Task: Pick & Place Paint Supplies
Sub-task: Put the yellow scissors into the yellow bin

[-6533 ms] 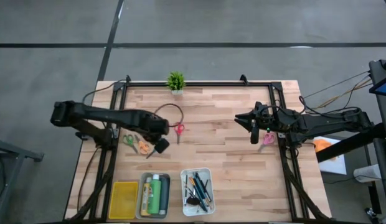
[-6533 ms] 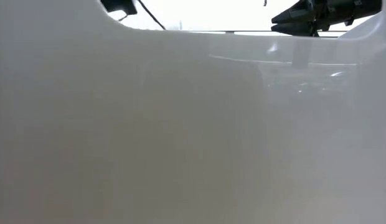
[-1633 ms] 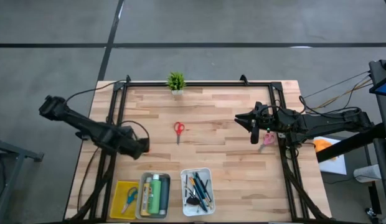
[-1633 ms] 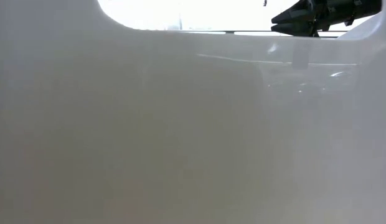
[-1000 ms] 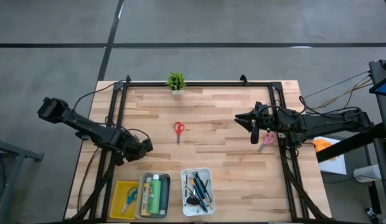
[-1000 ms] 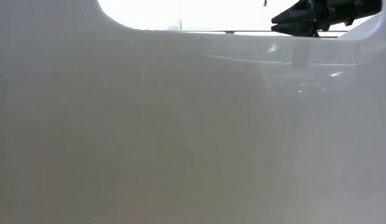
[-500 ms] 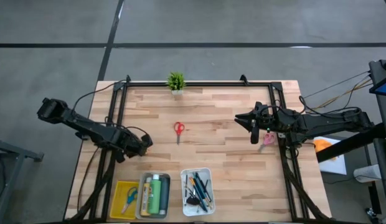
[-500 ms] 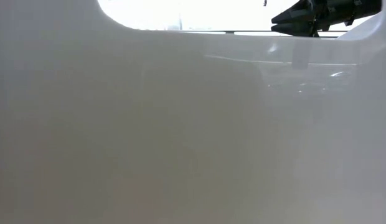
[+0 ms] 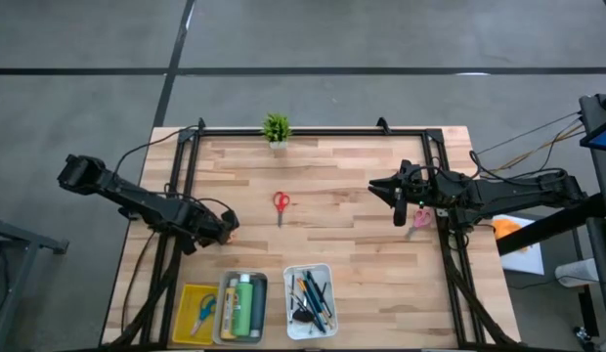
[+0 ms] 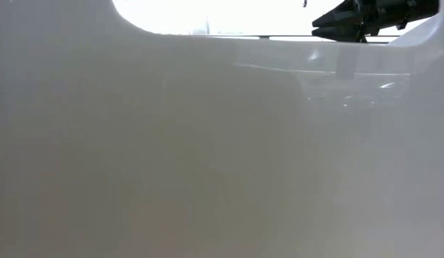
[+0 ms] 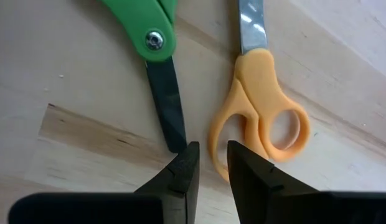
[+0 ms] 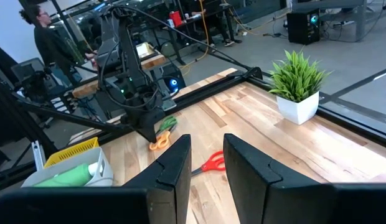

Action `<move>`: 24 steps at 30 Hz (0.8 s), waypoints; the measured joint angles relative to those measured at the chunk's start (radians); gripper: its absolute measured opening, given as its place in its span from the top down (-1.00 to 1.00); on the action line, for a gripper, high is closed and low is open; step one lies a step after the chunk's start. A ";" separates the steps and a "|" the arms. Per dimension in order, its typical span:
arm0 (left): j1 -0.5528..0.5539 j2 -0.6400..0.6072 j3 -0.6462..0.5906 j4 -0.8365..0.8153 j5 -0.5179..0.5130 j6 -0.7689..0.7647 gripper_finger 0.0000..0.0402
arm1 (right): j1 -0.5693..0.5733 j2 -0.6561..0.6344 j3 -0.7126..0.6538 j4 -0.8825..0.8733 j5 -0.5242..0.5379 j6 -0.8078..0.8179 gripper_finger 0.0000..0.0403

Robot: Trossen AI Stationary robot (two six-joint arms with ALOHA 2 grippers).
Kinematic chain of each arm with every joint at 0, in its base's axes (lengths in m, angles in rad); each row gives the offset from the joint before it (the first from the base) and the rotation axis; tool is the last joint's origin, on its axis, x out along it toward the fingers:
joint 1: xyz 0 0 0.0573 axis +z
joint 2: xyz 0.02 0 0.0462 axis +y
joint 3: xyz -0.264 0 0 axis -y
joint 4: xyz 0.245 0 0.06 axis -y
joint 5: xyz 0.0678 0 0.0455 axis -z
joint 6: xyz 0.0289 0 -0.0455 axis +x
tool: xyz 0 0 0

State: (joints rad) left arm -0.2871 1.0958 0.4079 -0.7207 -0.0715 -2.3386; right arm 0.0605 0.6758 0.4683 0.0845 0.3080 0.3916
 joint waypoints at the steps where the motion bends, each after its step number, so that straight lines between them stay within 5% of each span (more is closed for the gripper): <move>1: 0.000 -0.001 -0.007 0.011 0.001 0.001 0.57 | 0.000 0.000 0.000 0.000 0.000 0.000 0.54; 9: 0.000 -0.005 -0.027 0.036 0.004 0.003 0.59 | 0.000 0.000 0.000 0.000 0.000 0.000 0.54; 17: -0.001 -0.004 -0.030 0.032 0.011 0.003 0.96 | 0.000 0.000 0.000 0.000 0.000 0.000 0.54; 24: -0.001 -0.004 -0.031 0.034 0.008 0.008 0.96 | 0.000 0.000 0.000 0.000 0.000 0.000 0.54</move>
State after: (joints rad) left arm -0.2882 1.0920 0.3773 -0.6866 -0.0635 -2.3310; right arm 0.0606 0.6758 0.4683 0.0845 0.3080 0.3916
